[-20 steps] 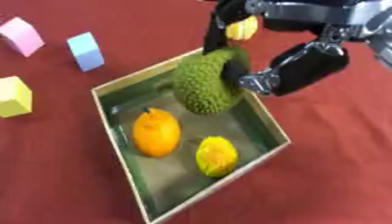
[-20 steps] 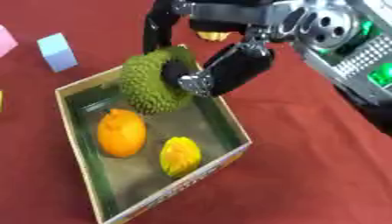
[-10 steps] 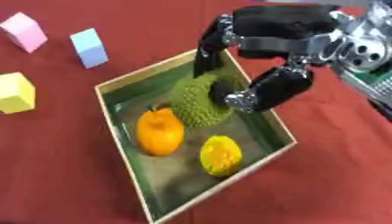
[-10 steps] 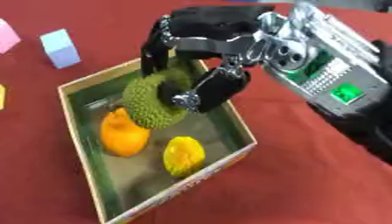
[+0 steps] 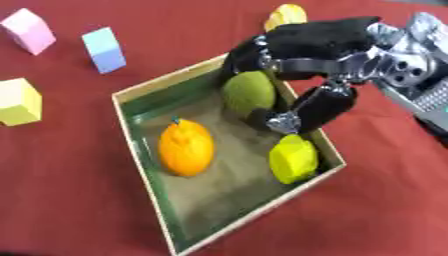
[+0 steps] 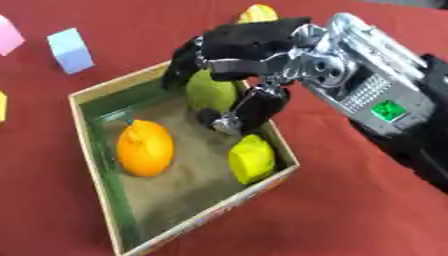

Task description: Pick up objects on the table and place them in the box.

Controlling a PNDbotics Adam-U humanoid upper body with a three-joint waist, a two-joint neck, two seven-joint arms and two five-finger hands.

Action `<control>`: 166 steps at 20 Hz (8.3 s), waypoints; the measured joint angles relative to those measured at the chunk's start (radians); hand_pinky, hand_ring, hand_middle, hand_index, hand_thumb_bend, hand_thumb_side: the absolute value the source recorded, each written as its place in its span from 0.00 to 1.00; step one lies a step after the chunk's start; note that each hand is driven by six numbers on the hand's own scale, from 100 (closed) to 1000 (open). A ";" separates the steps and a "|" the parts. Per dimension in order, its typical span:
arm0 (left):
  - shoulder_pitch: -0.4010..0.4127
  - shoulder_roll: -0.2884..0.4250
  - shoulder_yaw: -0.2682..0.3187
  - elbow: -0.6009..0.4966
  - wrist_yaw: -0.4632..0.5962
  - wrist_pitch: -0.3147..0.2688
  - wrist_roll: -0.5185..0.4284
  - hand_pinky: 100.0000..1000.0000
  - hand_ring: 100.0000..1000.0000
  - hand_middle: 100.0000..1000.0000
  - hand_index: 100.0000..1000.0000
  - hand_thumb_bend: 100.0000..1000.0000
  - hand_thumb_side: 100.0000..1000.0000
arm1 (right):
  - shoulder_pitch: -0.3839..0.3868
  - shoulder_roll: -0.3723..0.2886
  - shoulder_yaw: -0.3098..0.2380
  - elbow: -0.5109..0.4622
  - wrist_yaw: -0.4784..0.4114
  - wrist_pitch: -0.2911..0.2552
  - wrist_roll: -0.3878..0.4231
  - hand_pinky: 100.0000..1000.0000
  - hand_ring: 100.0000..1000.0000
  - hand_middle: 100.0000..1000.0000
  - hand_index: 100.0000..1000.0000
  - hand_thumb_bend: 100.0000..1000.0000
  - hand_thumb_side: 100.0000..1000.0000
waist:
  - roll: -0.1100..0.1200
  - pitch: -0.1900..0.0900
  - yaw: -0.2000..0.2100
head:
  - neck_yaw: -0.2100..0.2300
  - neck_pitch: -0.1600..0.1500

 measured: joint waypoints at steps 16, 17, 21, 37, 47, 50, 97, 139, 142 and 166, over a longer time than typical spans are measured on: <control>0.000 0.000 0.000 0.000 0.000 -0.002 0.005 0.73 0.65 0.61 0.77 0.03 0.61 | -0.014 -0.047 -0.201 0.114 -0.065 0.039 -0.138 0.87 0.88 0.78 0.87 0.00 0.00 | -0.001 0.015 -0.002 | -0.002 -0.005; 0.000 0.000 0.000 0.000 0.000 -0.002 0.005 0.73 0.65 0.61 0.77 0.03 0.61 | -0.014 -0.047 -0.208 0.148 -0.052 0.037 -0.149 0.87 0.88 0.78 0.87 0.00 0.00 | -0.001 0.019 0.000 | -0.005 -0.009; -0.003 0.000 0.000 0.000 0.000 -0.002 0.006 0.73 0.65 0.61 0.77 0.03 0.61 | -0.029 -0.039 -0.232 0.284 -0.002 0.011 -0.179 0.88 0.89 0.79 0.88 0.02 0.00 | -0.006 0.038 0.010 | -0.016 -0.024; -0.035 0.001 0.000 0.000 0.003 -0.004 0.004 0.73 0.65 0.61 0.77 0.02 0.62 | -0.103 0.044 -0.302 0.609 0.242 -0.122 -0.168 0.89 0.91 0.79 0.88 0.30 0.00 | -0.035 0.108 0.056 | -0.061 -0.094; -0.044 0.001 0.000 0.000 0.004 -0.007 0.005 0.73 0.65 0.61 0.77 0.02 0.63 | -0.121 0.072 -0.345 0.705 0.280 -0.111 -0.224 0.87 0.89 0.73 0.86 0.17 0.00 | -0.051 0.127 0.080 | -0.079 -0.116; -0.047 0.001 0.000 0.000 0.005 -0.008 0.005 0.73 0.65 0.61 0.77 0.02 0.63 | -0.123 0.077 -0.348 0.720 0.287 -0.108 -0.229 0.87 0.89 0.72 0.85 0.19 0.00 | -0.054 0.133 0.084 | -0.082 -0.118; -0.006 0.001 0.008 0.000 -0.002 -0.001 0.005 0.74 0.65 0.62 0.77 0.06 0.58 | 0.024 -0.089 -0.078 -0.095 -0.034 0.009 -0.143 0.77 0.64 0.42 0.56 0.06 0.00 | 0.016 -0.050 0.004 | -0.015 0.001; -0.016 0.009 0.000 0.000 0.002 0.004 -0.012 0.74 0.65 0.62 0.77 0.05 0.58 | 0.145 -0.083 -0.098 -0.108 0.027 0.012 -0.241 0.83 0.83 0.72 0.82 0.00 0.00 | 0.011 -0.044 -0.002 | 0.021 0.010; -0.017 0.019 -0.001 0.000 0.000 0.005 -0.015 0.74 0.65 0.62 0.77 0.05 0.56 | 0.157 -0.116 -0.123 -0.108 -0.016 0.013 -0.295 0.84 0.83 0.71 0.82 0.00 0.21 | 0.011 -0.044 -0.002 | 0.025 0.010; 0.041 0.426 -0.083 0.000 -0.236 0.226 -0.132 0.78 0.69 0.67 0.81 0.15 0.39 | 0.672 0.070 -0.565 -0.108 -0.341 -0.013 -0.626 0.86 0.86 0.75 0.89 0.00 0.71 | 0.062 -0.026 -0.087 | 0.137 0.010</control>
